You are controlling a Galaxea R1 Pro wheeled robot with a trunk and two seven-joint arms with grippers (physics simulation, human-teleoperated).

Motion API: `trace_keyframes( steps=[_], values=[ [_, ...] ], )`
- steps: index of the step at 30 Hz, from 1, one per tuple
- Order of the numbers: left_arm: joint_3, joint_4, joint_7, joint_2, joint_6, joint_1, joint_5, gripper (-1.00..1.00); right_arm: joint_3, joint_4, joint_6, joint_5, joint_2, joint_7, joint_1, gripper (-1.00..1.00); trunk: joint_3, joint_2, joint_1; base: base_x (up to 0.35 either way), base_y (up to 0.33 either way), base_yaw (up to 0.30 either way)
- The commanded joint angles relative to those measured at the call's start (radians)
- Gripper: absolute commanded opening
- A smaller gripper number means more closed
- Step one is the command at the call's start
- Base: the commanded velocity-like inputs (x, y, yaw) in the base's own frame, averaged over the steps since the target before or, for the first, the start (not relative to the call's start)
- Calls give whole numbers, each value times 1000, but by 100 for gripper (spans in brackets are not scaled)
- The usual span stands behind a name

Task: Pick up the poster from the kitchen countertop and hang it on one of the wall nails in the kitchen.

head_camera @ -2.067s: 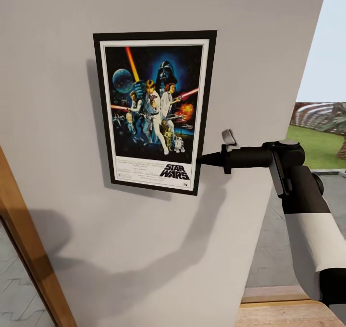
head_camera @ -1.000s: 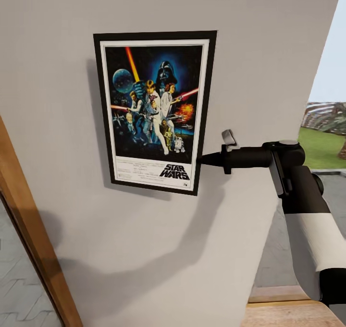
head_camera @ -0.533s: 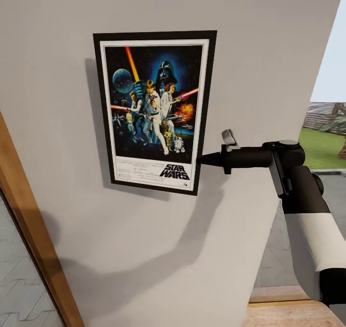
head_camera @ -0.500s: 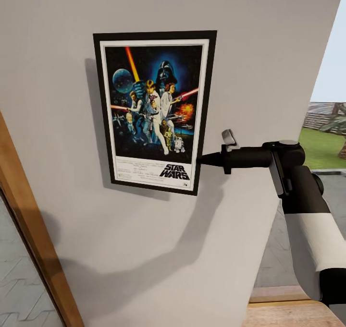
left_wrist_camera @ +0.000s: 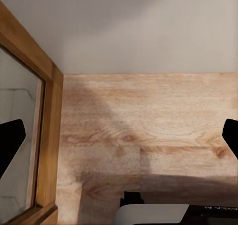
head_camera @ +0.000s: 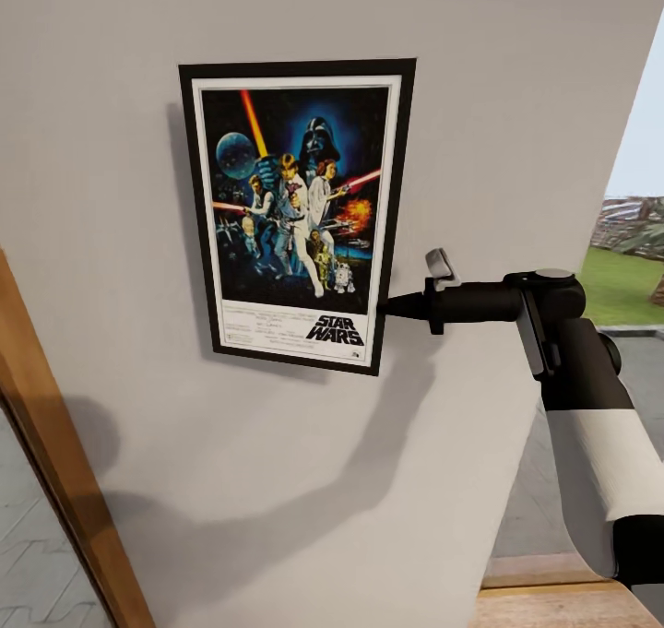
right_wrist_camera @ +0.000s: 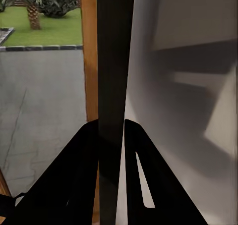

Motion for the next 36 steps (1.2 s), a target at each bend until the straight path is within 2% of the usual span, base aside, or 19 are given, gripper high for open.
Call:
trace_keyframes(
  steps=[1, 36],
  values=[
    [2, -1, -3, 0, -2, 1, 0, 100, 1, 0, 13, 1, -1, 5, 0, -100, 0, -1, 0, 52, 0, 0],
    [2, -1, -3, 0, -2, 1, 0, 100, -1, 0, 14, 2, -1, 4, -1, -100, 0, -1, 0, 17, 0, 0]
  ],
)
